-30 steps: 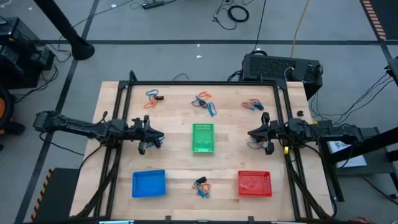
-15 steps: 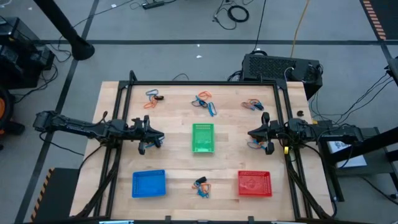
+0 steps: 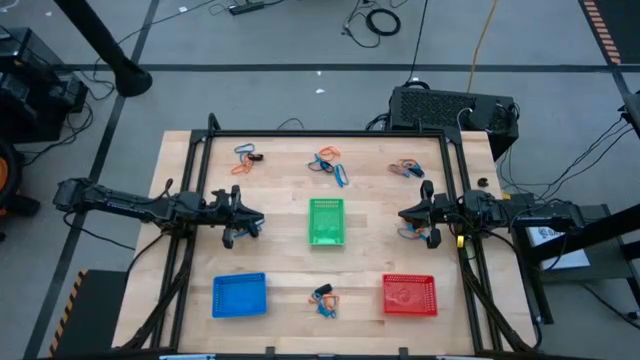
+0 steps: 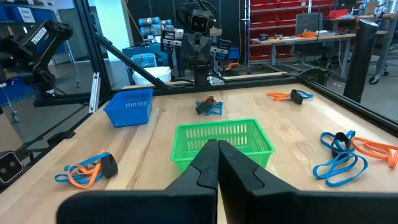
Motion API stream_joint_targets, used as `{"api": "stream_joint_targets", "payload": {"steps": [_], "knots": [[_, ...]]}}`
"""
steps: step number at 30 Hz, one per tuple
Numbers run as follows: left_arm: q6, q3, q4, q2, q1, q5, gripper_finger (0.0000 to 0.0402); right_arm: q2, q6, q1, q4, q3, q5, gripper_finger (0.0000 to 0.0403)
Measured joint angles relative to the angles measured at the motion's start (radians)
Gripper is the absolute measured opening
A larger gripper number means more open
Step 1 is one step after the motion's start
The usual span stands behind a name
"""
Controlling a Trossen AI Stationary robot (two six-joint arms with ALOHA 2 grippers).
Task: Sort rubber bands into baskets
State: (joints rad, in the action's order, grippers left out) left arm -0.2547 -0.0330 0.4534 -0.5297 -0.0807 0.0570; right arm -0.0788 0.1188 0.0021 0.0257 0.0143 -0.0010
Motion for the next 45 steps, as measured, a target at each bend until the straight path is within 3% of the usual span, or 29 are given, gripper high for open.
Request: {"api": "stream_joint_targets", "payload": {"steps": [29, 39, 45], "knots": [[0.003, 0.000, 0.000, 0.000, 0.000, 0.000, 0.0022, 0.000, 0.000, 0.000, 0.000, 0.000, 0.000, 0.0000], [0.107, 0.000, 0.184, 0.000, 0.000, 0.134, 0.0022, 0.000, 0.050, 0.000, 0.003, 0.000, 0.000, 0.0000], [0.108, -0.001, 0.182, 0.000, 0.001, 0.160, 0.0022, 0.000, 0.053, 0.000, 0.079, 0.000, 0.000, 0.0000]]}}
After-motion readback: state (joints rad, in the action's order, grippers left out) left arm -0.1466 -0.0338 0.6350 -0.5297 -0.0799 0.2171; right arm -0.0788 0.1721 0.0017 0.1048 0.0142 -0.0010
